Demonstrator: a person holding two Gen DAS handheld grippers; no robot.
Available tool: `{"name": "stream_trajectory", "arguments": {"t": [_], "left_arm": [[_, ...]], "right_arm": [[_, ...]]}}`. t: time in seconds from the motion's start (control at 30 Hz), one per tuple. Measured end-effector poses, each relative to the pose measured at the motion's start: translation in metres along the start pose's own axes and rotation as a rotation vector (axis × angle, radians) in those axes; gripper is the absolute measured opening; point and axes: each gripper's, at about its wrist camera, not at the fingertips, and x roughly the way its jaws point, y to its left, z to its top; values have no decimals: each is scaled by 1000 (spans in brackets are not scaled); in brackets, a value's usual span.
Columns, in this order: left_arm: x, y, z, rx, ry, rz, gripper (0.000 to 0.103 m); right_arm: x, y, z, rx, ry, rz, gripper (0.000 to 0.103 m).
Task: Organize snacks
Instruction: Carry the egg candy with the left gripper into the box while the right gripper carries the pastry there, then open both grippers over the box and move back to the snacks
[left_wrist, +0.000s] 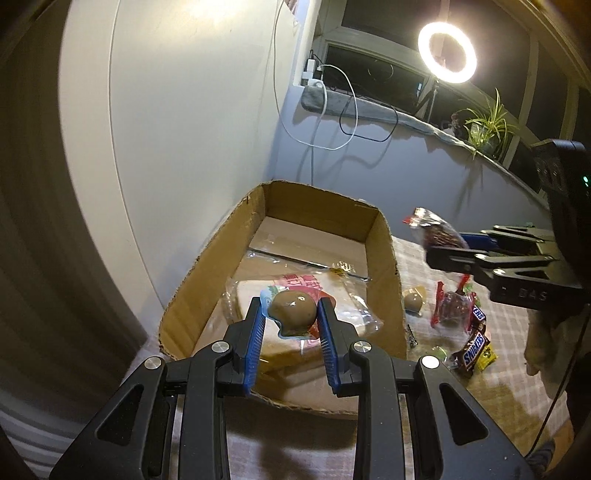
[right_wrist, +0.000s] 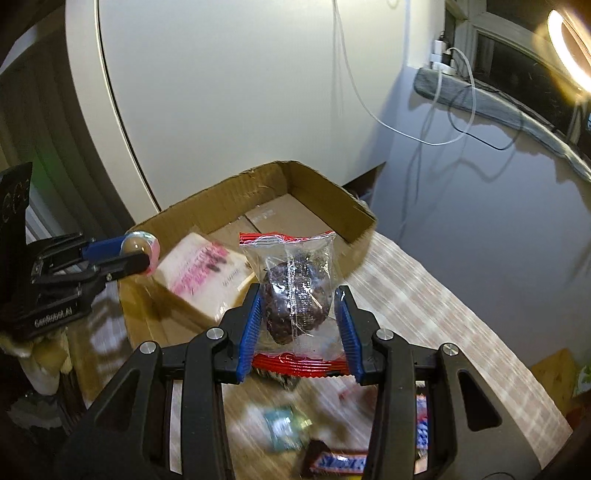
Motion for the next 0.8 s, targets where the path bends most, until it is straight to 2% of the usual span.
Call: {"name": "stream_trajectory", "arguments": {"t": [0.43,0.53,0.6,0.73,0.8], "left_arm": [[4,6,1,-15,1,0,28],[4,6,2,-9,-2,4,28],[4,6,2,-7,-4,12,32],[0,5,2,4,-16,20,34],[-3,3,2,8,-21,20,34]], "right_arm": [[38,20,22,-34,27,26,44],[38,21,24,-37,22,17,54],[37,22,25,-37,11,7,68],[31,19,27,-25,-5,5,70],[28,19,28,-26,-12,-5,75]]}}
